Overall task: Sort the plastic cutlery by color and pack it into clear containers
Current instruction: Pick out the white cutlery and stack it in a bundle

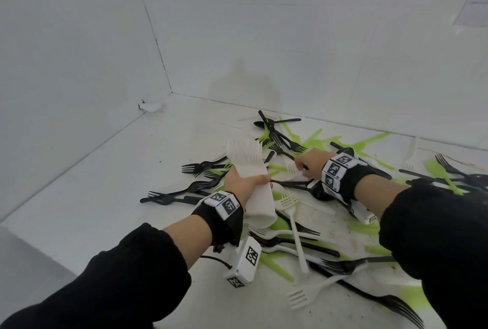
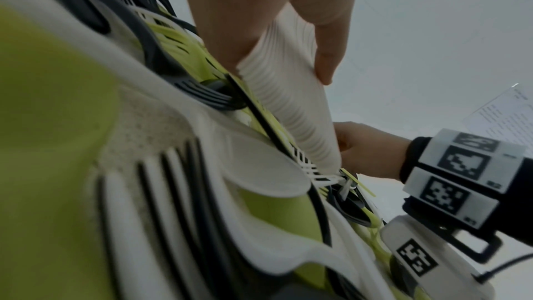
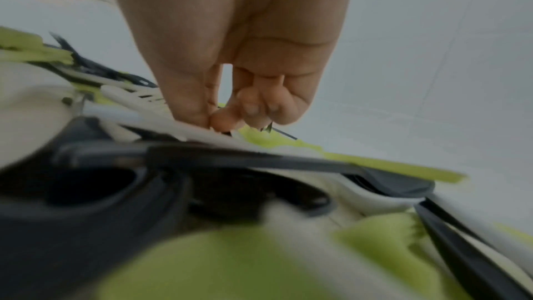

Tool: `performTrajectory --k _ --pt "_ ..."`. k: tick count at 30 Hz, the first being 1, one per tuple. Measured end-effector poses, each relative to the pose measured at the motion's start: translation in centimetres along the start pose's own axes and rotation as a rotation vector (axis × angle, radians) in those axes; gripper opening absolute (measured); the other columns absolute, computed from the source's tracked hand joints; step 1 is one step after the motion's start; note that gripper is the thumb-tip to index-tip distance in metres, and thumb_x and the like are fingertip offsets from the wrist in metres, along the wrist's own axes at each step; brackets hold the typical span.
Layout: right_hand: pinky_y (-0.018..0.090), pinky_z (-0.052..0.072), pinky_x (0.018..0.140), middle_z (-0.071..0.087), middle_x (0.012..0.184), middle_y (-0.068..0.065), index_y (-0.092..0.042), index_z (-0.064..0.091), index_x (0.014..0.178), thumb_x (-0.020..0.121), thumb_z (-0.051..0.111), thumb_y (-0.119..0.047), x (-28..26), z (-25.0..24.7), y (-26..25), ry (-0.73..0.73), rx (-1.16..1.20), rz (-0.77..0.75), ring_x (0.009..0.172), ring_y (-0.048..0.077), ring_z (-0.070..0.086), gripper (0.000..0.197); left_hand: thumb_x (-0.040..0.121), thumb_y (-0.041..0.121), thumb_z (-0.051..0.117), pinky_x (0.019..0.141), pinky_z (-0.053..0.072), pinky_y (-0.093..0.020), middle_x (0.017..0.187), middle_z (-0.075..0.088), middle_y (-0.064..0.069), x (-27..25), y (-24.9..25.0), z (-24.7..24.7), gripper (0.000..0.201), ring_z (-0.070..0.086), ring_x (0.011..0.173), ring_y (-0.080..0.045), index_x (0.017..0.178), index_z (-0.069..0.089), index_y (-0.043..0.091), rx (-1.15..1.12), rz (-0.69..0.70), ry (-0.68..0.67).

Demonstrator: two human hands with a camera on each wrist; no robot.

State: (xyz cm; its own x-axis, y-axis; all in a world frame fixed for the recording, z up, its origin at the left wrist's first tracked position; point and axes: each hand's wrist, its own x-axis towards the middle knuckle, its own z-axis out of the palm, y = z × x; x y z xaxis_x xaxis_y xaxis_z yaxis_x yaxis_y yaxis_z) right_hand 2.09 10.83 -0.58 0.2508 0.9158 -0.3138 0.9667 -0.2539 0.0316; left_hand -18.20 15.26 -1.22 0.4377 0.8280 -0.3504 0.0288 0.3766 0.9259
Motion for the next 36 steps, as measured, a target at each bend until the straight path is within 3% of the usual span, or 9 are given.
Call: performTrajectory --k 8,11,14,19,22,27,30,33,36 --pt "0.027 0.037 0.074 0.047 0.101 0.007 -0.009 0.05 0.109 0.091 0.049 -0.02 -1.7 -2.0 0.7 0.308 0.154 -0.053 0.084 0.023 0.047 0.022 0.068 -0.007 0.075 0.053 0.055 -0.031 0.101 0.066 -0.021 -0.1 -0.4 -0.7 0.044 0.068 0.06 -0.025 0.103 0.053 0.006 0.011 0.01 -0.007" --pt "0.026 0.037 0.074 0.048 0.089 0.001 -0.009 0.051 0.094 0.087 0.056 -0.011 -2.0 -2.4 1.4 0.525 0.448 -0.008 0.076 0.021 0.046 0.009 0.068 -0.005 0.076 0.063 0.057 -0.036 0.102 0.066 -0.02 -0.1 -0.5 -0.9 0.042 0.068 0.065 -0.027 0.098 0.052 0.011 0.021 0.018 -0.01" --pt "0.027 0.045 0.066 0.053 0.074 -0.003 -0.018 0.047 0.097 0.085 0.057 -0.005 -2.3 -2.5 2.2 0.64 0.872 0.068 0.062 0.019 0.055 0.02 0.068 -0.005 0.076 0.066 0.057 -0.038 0.104 0.065 -0.019 -0.1 -0.5 -0.9 0.043 0.068 0.069 -0.03 0.099 0.052 0.011 0.018 0.016 -0.014" --pt "0.016 0.056 0.057 0.055 0.081 0.006 -0.012 0.053 0.072 0.086 0.054 0.005 -3.0 -2.0 2.6 0.658 1.429 0.15 0.07 0.019 0.06 0.022 0.068 -0.005 0.076 0.064 0.058 -0.038 0.105 0.065 -0.018 -0.3 -0.3 -0.7 0.053 0.069 0.07 -0.03 0.114 0.051 0.003 0.005 0.012 -0.034" --pt "0.016 0.056 0.055 0.056 0.075 0.012 -0.008 0.056 0.073 0.09 0.05 0.001 -4.0 -1.1 3.0 0.566 1.618 0.2 0.065 0.019 0.064 0.02 0.068 -0.004 0.076 0.066 0.058 -0.039 0.1 0.067 -0.018 -0.3 -0.5 -0.5 0.048 0.069 0.068 -0.029 0.11 0.053 0.003 0.017 0.013 -0.044" --pt "0.022 0.055 0.05 0.061 0.073 0.013 -0.013 0.06 0.068 0.078 0.069 -0.002 -6.6 1.2 4.4 0.59 1.308 0.407 0.052 0.016 0.061 0.017 0.061 0.003 0.081 0.08 0.055 -0.05 0.093 0.069 -0.014 -1.0 -0.6 0.0 0.049 0.069 0.082 -0.034 0.101 0.054 0.01 0.041 0.005 -0.054" --pt "0.021 0.042 0.06 0.062 0.08 0.003 -0.015 0.061 0.08 0.079 0.068 -0.012 -7.3 1.7 5.1 0.351 0.672 0.456 0.071 0.018 0.054 0.008 0.048 0.014 0.084 0.084 0.053 -0.055 0.102 0.068 -0.016 -0.8 -0.9 0.4 0.06 0.067 0.092 -0.037 0.101 0.056 0.012 0.056 0.01 -0.049" --pt "0.031 0.042 0.085 0.059 0.108 0.014 -0.006 0.054 0.114 0.092 0.046 -0.012 -6.9 2.2 4.2 0.149 0.305 0.385 0.1 0.027 0.054 0.024 0.044 0.018 0.086 0.086 0.052 -0.054 0.106 0.067 -0.015 -0.7 -1.2 1.1 0.07 0.066 0.095 -0.037 0.106 0.055 0.01 0.053 0.018 -0.057" --pt "0.033 0.039 0.089 0.056 0.117 0.019 0.001 0.054 0.119 0.098 0.037 -0.014 -7.0 1.5 2.9 0.305 0.377 0.423 0.109 0.033 0.051 0.03 0.029 0.029 0.086 0.086 0.052 -0.054 0.107 0.067 -0.012 0.0 -1.9 2.0 0.082 0.065 0.097 -0.038 0.104 0.058 0.014 0.021 0.035 -0.07"
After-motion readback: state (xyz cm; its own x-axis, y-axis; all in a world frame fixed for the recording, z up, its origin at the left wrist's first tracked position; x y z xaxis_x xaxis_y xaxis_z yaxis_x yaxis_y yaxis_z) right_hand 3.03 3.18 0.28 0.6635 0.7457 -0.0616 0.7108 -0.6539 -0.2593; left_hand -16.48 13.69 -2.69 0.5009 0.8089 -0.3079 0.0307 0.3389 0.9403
